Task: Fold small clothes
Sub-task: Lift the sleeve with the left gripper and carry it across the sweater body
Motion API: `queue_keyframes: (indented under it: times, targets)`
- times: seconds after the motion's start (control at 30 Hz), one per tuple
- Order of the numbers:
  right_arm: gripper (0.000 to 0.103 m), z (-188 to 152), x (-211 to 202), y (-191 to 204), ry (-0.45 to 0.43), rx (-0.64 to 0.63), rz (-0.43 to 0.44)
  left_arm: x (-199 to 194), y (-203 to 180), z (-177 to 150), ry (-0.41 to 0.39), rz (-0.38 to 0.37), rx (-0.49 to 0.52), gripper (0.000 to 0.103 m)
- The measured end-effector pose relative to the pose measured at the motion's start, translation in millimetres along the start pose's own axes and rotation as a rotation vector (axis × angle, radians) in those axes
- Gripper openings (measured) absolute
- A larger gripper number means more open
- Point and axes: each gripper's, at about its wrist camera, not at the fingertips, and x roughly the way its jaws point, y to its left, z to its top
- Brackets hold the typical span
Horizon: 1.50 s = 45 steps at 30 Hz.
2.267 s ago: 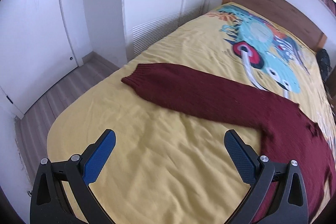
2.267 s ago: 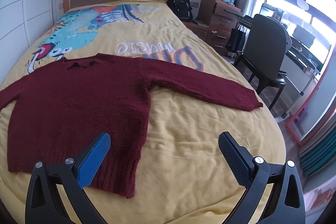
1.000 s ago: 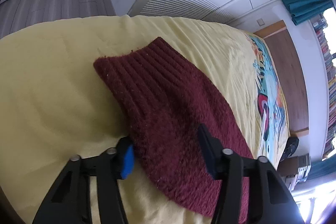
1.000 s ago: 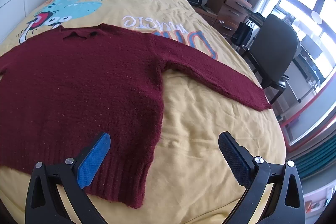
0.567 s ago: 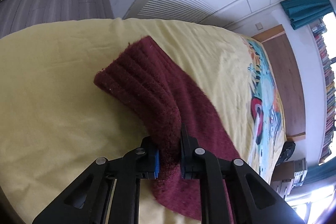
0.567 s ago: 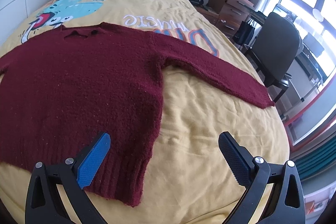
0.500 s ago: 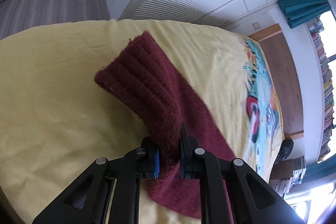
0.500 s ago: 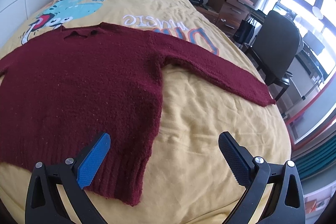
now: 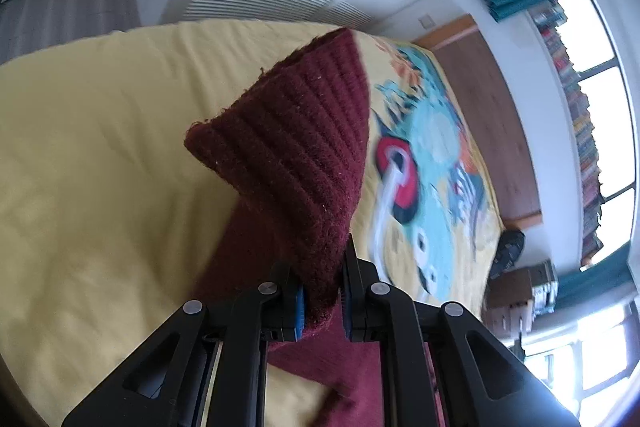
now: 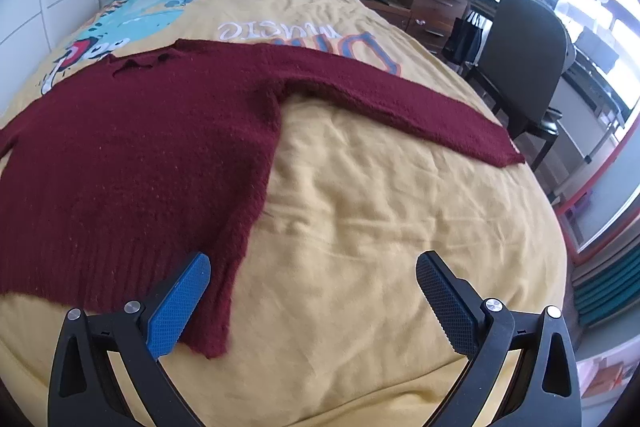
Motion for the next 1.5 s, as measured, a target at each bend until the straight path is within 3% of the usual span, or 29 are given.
queue_keyframes:
  times: [0.23, 0.73, 1.0, 1.5]
  targets:
    - [0.103, -20, 1, -12, -0.007, 0.018, 0.051, 17, -62, -45, 0.062, -0.045, 0.056, 0.011]
    - [0.103, -41, -1, -33, -0.029, 0.048, 0.126, 85, -171, -189, 0.277, -0.079, 0.174, 0.011]
    - [0.103, -46, 1, -43, -0.03, 0.08, 0.149, 105, -202, -258, 0.36, -0.059, 0.273, 0.011]
    - [0.103, -50, 6, -58, -0.023, 0.139, 0.181, 119, -235, -357, 0.466, 0.023, 0.525, 0.011]
